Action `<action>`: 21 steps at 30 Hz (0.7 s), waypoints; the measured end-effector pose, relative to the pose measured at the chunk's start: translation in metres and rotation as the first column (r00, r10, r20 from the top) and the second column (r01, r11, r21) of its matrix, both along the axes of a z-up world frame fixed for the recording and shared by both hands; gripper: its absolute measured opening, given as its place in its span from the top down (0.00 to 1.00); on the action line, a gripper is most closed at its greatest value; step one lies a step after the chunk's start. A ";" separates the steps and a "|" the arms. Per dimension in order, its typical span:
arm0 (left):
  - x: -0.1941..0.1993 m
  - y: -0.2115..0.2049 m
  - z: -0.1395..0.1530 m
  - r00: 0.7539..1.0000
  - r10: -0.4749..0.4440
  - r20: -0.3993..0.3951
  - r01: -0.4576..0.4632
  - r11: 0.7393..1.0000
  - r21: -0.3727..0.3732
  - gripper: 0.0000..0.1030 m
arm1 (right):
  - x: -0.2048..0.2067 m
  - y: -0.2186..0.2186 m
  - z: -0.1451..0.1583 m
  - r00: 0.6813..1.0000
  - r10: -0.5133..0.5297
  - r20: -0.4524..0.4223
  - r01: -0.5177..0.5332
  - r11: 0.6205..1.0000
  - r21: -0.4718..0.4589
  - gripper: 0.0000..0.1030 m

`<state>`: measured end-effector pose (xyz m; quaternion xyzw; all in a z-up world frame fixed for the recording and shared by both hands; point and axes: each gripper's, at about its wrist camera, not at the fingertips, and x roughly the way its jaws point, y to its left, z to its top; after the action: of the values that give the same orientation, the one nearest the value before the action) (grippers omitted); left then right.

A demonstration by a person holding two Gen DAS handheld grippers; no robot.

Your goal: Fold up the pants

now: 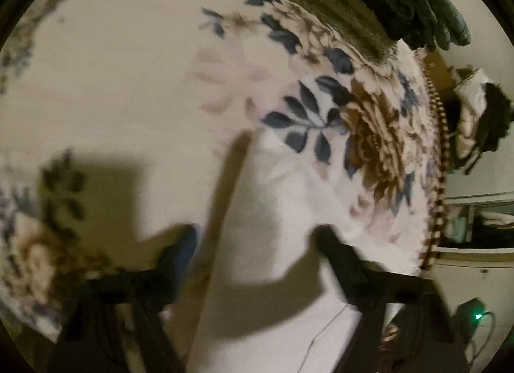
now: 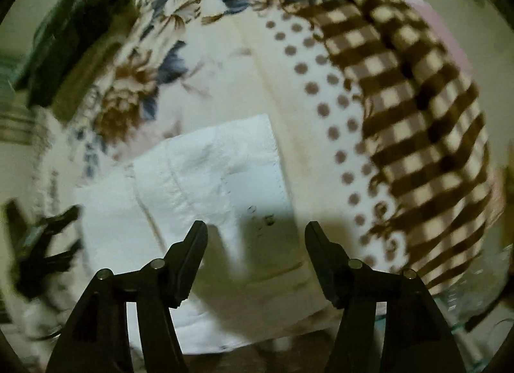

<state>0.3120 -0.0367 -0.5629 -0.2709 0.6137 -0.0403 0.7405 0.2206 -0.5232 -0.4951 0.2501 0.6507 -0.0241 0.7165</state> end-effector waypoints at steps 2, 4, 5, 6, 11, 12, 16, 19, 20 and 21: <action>0.000 -0.002 0.000 1.000 -0.017 0.009 0.017 0.999 0.028 0.53 | -0.004 -0.003 -0.006 1.000 0.003 -0.002 -0.003 0.999 0.034 0.36; -0.001 -0.002 -0.002 1.000 -0.024 0.020 0.023 0.999 0.047 0.55 | -0.007 -0.003 -0.016 0.999 0.031 -0.007 -0.031 0.998 0.050 0.36; 0.000 -0.001 -0.007 0.999 -0.030 0.012 0.030 0.997 0.068 0.55 | -0.006 -0.002 -0.022 0.999 0.048 -0.014 -0.047 0.998 0.043 0.36; 0.002 0.001 -0.010 1.000 -0.031 0.008 0.030 0.997 0.069 0.53 | -0.005 0.001 -0.027 0.998 0.062 -0.026 -0.061 0.998 0.020 0.36; 0.009 0.000 -0.002 0.998 -0.052 -0.027 0.054 0.995 0.080 0.45 | 0.001 -0.001 -0.040 0.994 0.062 -0.088 -0.065 0.997 -0.028 0.33; 0.006 -0.002 0.005 0.997 -0.061 -0.038 0.064 0.993 0.097 0.40 | -0.001 0.000 -0.035 0.995 0.065 -0.080 -0.068 0.997 -0.034 0.32; -0.022 0.001 0.028 0.998 -0.056 -0.016 0.057 0.997 0.047 0.05 | -0.024 -0.003 -0.007 0.999 0.007 -0.035 -0.005 0.998 0.061 0.31; -0.049 0.003 0.030 0.998 -0.053 -0.029 0.053 0.998 0.016 0.03 | -0.059 -0.003 0.000 0.998 -0.051 -0.046 0.058 0.985 0.164 0.31; -0.058 0.004 0.026 0.998 -0.045 -0.044 0.045 0.999 0.005 0.03 | -0.071 -0.001 -0.003 0.996 -0.067 -0.066 0.079 0.976 0.205 0.31; -0.064 0.004 0.023 0.998 -0.039 -0.055 0.039 0.999 -0.009 0.03 | -0.081 0.001 -0.012 0.993 -0.077 -0.087 0.097 0.960 0.261 0.31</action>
<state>0.2483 -0.0329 -0.5404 -0.2626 0.6389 -0.0497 0.7213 0.1396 -0.5221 -0.5070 0.3710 0.6633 0.0223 0.6495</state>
